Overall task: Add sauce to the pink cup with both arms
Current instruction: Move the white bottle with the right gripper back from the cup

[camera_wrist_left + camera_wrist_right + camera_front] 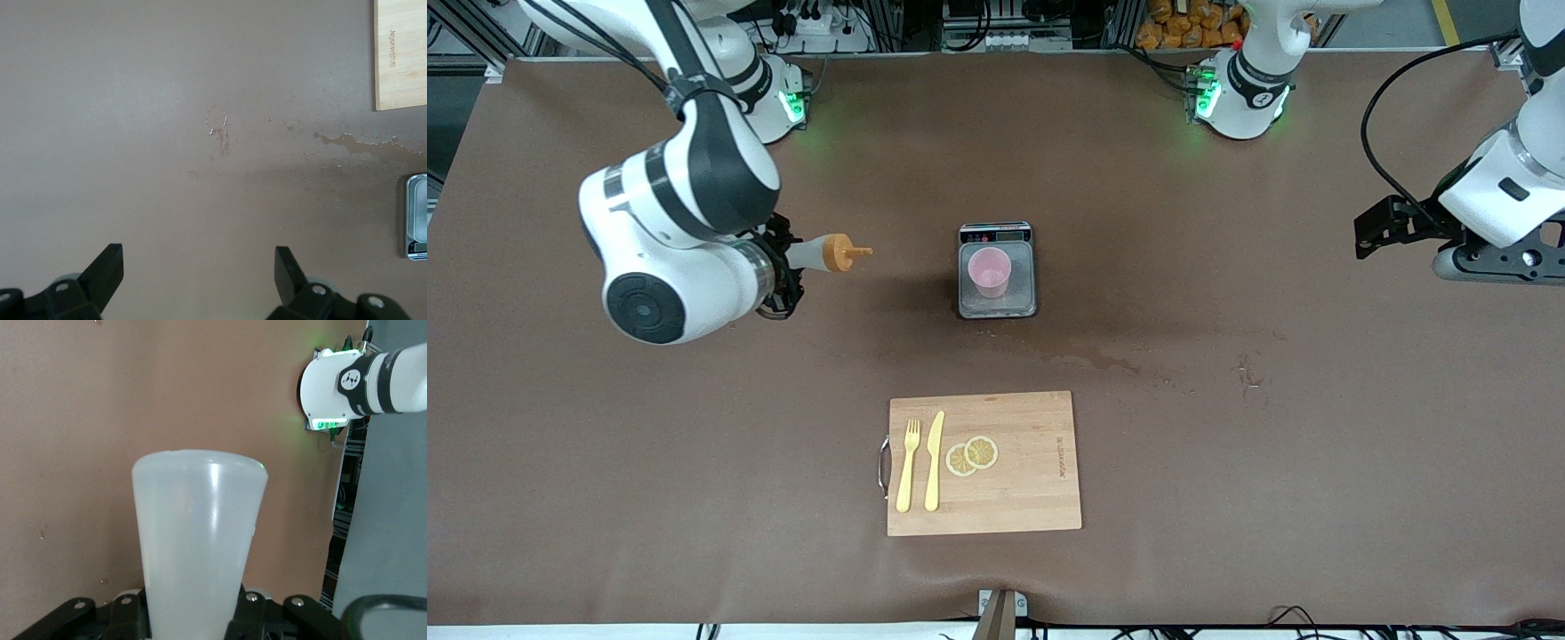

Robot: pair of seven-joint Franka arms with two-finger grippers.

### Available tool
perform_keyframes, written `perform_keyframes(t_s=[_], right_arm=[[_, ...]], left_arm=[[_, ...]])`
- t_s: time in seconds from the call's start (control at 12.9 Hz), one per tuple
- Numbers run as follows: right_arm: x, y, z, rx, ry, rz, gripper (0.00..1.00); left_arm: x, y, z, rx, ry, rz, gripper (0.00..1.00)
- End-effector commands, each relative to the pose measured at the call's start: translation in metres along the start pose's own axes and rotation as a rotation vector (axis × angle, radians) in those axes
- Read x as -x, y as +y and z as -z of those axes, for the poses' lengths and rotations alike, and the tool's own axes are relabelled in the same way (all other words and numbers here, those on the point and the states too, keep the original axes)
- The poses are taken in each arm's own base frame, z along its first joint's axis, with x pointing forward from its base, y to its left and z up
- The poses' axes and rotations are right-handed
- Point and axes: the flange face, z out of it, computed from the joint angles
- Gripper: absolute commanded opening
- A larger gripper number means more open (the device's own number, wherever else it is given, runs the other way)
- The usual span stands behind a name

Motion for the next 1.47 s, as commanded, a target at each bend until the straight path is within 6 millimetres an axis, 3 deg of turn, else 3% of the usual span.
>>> perform_keyframes(t_s=[0.0, 0.39, 0.62, 0.77, 1.01, 1.39], right_arm=[[-0.036, 0.019, 0.015, 0.015, -0.109, 0.077, 0.23], [-0.126, 0.026, 0.030, 0.026, -0.306, 0.208, 0.24], [-0.194, 0.031, 0.030, 0.008, -0.431, 0.303, 0.26], [-0.223, 0.031, 0.018, 0.002, -0.492, 0.353, 0.30], [-0.281, 0.030, 0.001, -0.038, -0.613, 0.422, 0.30], [-0.380, 0.015, -0.053, -0.121, -0.781, 0.508, 0.30]], left_arm=[[0.001, 0.000, 0.000, 0.002, -0.004, -0.012, 1.00], [0.000, 0.001, -0.001, 0.002, -0.004, -0.015, 1.00], [0.000, 0.002, 0.001, 0.006, -0.001, -0.015, 1.00], [0.001, 0.002, 0.001, 0.006, -0.001, -0.015, 1.00], [0.002, 0.002, 0.002, 0.005, -0.001, -0.015, 1.00], [0.003, 0.003, 0.000, 0.005, -0.010, -0.017, 1.00]])
